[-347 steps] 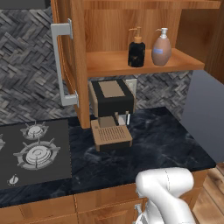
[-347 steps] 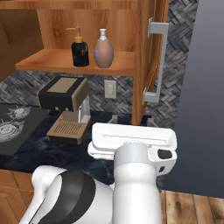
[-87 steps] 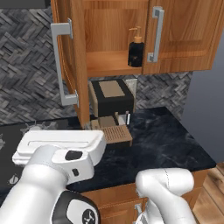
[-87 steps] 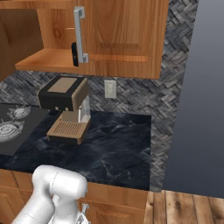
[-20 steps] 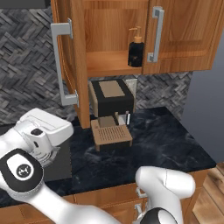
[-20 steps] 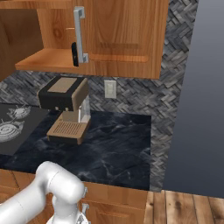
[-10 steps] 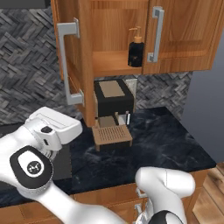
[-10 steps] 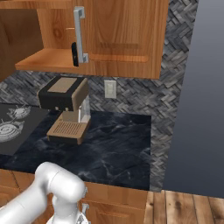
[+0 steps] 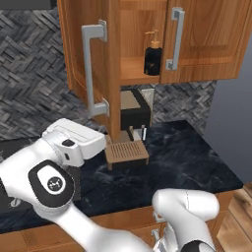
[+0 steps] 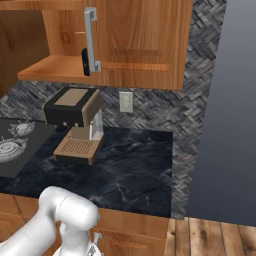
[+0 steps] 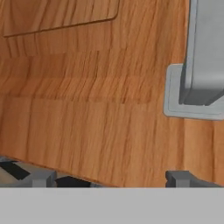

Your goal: Pick up the soap dispenser and soap dispenser from the sink, and place them back in the cabinet, and close the cabinet doors.

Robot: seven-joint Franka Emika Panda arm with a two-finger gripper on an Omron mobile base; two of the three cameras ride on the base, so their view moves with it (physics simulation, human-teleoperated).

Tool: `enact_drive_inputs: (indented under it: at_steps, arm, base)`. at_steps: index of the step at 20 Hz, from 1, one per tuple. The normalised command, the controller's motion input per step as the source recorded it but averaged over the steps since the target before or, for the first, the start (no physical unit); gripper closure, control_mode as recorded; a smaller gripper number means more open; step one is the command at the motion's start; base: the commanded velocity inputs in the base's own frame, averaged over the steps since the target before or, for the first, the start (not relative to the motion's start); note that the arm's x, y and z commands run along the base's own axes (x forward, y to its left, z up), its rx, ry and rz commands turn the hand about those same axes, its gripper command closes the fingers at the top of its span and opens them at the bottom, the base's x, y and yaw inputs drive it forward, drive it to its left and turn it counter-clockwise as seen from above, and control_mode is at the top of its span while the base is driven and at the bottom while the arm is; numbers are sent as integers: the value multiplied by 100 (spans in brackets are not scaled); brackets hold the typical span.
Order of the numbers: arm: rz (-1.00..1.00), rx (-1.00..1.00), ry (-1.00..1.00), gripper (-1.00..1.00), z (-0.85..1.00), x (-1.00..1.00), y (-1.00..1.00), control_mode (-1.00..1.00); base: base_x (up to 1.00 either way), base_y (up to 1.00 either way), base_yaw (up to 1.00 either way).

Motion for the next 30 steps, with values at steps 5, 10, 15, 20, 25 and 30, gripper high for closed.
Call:
enact_drive_inputs:
  at_steps: [5,10,15,20,25,30]
  arm:
    - [-1,0,0,-100,0,2,-34,-100]
    - [0,0,0,-100,0,14,-26,-100]
    - [-1,0,0,-100,6,18,-29,-100]
    - [-1,0,0,-100,3,16,-28,-100]
    - [0,0,0,-100,1,14,-29,-100]
    - [0,0,0,-100,0,19,-30,-100]
  base:
    - [0,0,0]
    - [0,0,0]
    - [0,0,0]
    - [0,0,0]
    - [0,0,0]
    - [0,0,0]
